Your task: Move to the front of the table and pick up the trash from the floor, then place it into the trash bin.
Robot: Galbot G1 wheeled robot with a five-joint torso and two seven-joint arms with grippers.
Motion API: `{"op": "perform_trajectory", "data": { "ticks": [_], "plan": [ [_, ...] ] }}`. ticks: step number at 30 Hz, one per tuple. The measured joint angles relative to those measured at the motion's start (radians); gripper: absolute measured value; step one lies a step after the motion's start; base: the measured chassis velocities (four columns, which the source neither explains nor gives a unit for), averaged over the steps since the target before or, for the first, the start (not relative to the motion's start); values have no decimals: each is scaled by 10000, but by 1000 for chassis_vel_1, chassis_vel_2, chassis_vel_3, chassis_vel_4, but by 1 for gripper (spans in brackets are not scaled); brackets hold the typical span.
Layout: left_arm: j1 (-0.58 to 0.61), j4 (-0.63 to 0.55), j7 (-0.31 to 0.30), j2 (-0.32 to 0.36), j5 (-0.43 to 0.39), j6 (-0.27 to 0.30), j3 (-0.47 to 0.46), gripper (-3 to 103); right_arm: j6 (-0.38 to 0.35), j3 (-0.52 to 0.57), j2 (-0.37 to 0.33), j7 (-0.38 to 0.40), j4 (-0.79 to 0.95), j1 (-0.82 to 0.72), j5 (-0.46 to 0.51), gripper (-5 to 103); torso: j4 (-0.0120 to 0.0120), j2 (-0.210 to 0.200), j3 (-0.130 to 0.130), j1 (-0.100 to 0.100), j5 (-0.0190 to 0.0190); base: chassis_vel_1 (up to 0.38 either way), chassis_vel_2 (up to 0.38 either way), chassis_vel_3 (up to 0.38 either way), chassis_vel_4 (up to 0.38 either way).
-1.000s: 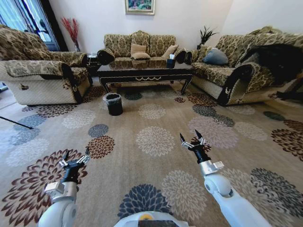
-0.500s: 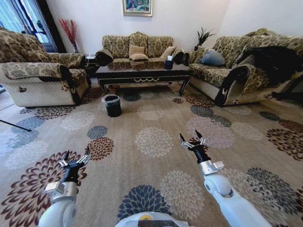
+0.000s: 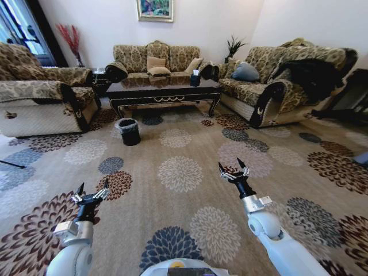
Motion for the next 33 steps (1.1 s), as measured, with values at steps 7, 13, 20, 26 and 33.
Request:
{"op": "perform_trajectory", "data": {
  "ticks": [7, 13, 20, 26, 33],
  "plan": [
    [0, 0, 0, 0, 0, 0, 0, 100, 0, 0, 0, 0, 0, 0, 0, 100, 3, 154, 127, 27, 0, 0, 0, 0, 0],
    [0, 0, 0, 0, 0, 1, 0, 100, 0, 0, 0, -1, 0, 0, 0, 100, 0, 311, 243, 65, 0, 0, 0, 0, 0],
    [0, 0, 0, 0, 0, 1, 0, 100, 0, 0, 0, 0, 0, 0, 0, 100, 1, 347, 276, 69, 0, 0, 0, 0, 0],
    [0, 0, 0, 0, 0, 1, 0, 100, 0, 0, 0, -1, 0, 0, 0, 100, 1, 336, 267, 69, 0, 16, 15, 24, 27],
    [0, 0, 0, 0, 0, 1, 0, 100, 0, 0, 0, 0, 0, 0, 0, 100, 3, 329, 264, 67, 0, 68, 63, 78, 61]
  ]
}}
